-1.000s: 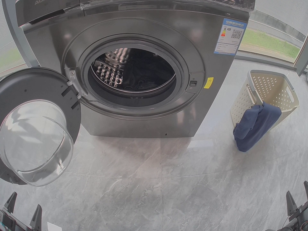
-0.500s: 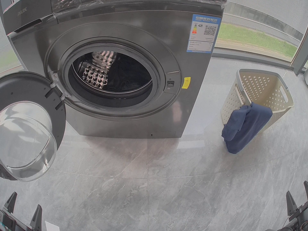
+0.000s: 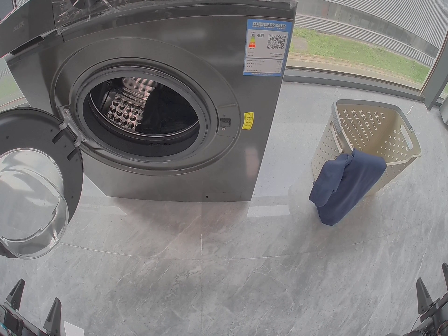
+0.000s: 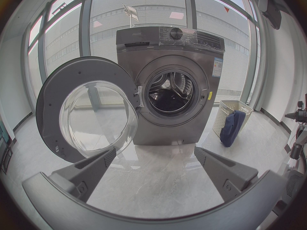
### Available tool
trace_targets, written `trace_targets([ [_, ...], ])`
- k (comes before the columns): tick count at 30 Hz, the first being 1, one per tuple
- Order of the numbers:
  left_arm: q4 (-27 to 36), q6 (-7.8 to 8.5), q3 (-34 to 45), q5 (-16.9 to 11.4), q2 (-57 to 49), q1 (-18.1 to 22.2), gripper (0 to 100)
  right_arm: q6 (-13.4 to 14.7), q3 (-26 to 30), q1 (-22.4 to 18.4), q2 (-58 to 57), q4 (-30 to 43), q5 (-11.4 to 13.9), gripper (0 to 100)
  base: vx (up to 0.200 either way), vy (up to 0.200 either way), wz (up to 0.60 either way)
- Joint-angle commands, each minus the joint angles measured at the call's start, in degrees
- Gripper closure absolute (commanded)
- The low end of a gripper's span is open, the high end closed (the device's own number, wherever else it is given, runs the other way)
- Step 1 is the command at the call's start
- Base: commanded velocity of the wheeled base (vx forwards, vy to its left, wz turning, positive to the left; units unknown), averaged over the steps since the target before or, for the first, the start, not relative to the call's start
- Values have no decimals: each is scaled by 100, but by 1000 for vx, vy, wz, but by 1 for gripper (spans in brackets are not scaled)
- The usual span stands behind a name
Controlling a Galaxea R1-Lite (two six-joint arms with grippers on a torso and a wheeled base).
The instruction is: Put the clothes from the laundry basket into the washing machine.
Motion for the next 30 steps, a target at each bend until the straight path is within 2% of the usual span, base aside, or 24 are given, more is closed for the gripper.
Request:
trace_targets([
  [1,1,2,84,4,-39,-2,0,-1,92,-1,-74,-1,0,0,0,-200,0],
  [3,1,2,84,4,-39,-2,0,-1,92,8,-74,-1,0,0,0,-200,0],
  [12,1,-7,84,4,-39,-2,0,-1,92,-1,-74,-1,0,0,0,0,0],
  [18,1,-7,84,-4,-39,-2,0,-1,92,8,-74,-1,0,0,0,-200,0],
  [30,-8,-16,84,-22,-39,-2,0,-1,92,8,-74,-1,0,0,0,0,0],
])
